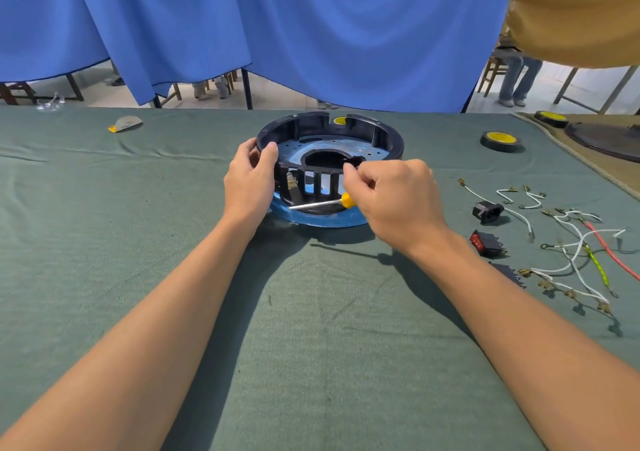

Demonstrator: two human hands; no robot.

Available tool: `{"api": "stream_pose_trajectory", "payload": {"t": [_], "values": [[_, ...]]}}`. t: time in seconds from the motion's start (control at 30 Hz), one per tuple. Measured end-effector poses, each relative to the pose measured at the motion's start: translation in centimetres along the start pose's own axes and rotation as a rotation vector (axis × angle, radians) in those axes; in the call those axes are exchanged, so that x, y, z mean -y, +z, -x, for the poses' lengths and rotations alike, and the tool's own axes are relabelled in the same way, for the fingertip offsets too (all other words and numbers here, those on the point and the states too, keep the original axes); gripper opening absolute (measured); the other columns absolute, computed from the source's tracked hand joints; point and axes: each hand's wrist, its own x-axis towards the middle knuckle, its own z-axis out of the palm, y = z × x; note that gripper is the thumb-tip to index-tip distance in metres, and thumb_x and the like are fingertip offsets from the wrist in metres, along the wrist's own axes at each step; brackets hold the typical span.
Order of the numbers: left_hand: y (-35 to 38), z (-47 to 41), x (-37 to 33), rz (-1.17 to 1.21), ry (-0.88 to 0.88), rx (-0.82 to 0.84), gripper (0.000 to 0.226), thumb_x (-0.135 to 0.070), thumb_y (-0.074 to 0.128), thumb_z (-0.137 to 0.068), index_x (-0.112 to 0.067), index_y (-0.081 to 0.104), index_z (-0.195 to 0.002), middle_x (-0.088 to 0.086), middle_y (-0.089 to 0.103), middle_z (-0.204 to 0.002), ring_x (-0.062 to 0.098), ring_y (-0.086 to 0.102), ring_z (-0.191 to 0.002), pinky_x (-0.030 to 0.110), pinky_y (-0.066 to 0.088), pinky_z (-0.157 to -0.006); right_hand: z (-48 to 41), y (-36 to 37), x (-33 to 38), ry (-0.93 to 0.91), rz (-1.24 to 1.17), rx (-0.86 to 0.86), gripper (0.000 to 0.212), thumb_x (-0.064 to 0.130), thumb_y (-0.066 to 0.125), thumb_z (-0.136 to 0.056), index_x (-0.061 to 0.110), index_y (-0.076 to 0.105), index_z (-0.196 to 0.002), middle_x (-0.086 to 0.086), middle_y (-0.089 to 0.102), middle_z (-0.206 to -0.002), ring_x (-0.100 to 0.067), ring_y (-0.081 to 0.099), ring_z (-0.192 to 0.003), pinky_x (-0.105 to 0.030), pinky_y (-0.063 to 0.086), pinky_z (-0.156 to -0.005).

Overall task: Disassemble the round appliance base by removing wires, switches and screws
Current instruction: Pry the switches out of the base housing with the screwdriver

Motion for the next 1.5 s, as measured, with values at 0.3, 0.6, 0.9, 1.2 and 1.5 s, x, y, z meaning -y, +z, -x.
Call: {"api": "stream_pose_trajectory", "payload": {"t": [0.3, 0.6, 0.9, 1.2, 1.5], "values": [[0.1, 1.4, -0.9, -0.234, 0.155, -0.003, 0.035, -0.043, 0.035, -0.1, -0.023, 0.054, -0.122, 0.0, 0.053, -0.126, 0.016, 0.044, -0.121, 0.028, 0.029, -0.103, 1.5, -3.8, -2.9, 0.171, -0.092, 0.084, 0.066, 0.051, 0.047, -0.095, 0.014, 0.024, -0.045, 0.002, 0.022, -0.039, -0.015, 0.026, -0.041, -0.026, 0.024, -0.046], [0.0, 4.8, -2.6, -0.516, 0.685, -0.288, 0.029, -0.023, 0.043, -0.096, -0.012, 0.045, -0.069, -0.001, 0.042, -0.067, 0.017, 0.039, -0.062, 0.028, 0.026, -0.06, 6.2, -4.9, -3.1, -0.089, 0.282, 0.107, 0.051, 0.047, 0.048, -0.096, 0.021, 0.036, -0.055, 0.009, 0.034, -0.047, -0.029, 0.046, -0.04, -0.033, 0.037, -0.04], [-0.9, 9.3, -3.0, -0.815, 0.896, 0.486, 0.051, -0.049, 0.03, -0.095, -0.013, 0.047, -0.063, -0.004, 0.046, -0.056, 0.019, 0.045, -0.053, 0.039, 0.04, -0.051, 6.1, -4.9, -3.8, 0.113, 0.433, 0.076, 0.06, 0.055, 0.024, -0.098, 0.013, 0.051, -0.065, -0.012, 0.062, -0.065, -0.039, 0.06, -0.065, -0.034, 0.033, -0.053], [0.9, 10.0, -4.1, -0.777, 1.019, 0.435, 0.082, -0.073, 0.023, -0.088, -0.006, 0.049, -0.048, 0.001, 0.046, -0.045, 0.021, 0.045, -0.046, 0.036, 0.037, -0.043, 3.6, -8.7, -7.6, 0.683, -0.134, -0.128, 0.065, 0.053, 0.03, -0.099, 0.013, 0.031, -0.048, -0.002, 0.041, -0.048, -0.027, 0.042, -0.058, -0.038, 0.031, -0.057], [2.9, 10.9, -5.3, -0.894, 0.992, 0.468, 0.072, -0.081, 0.016, -0.083, -0.02, 0.048, -0.062, -0.01, 0.046, -0.053, 0.017, 0.044, -0.051, 0.028, 0.028, -0.048, 5.6, -10.2, -8.7, 0.589, -0.114, -0.154, 0.064, 0.049, 0.033, -0.101, 0.015, 0.022, -0.047, 0.006, 0.026, -0.037, -0.019, 0.03, -0.047, -0.035, 0.019, -0.051]]}}
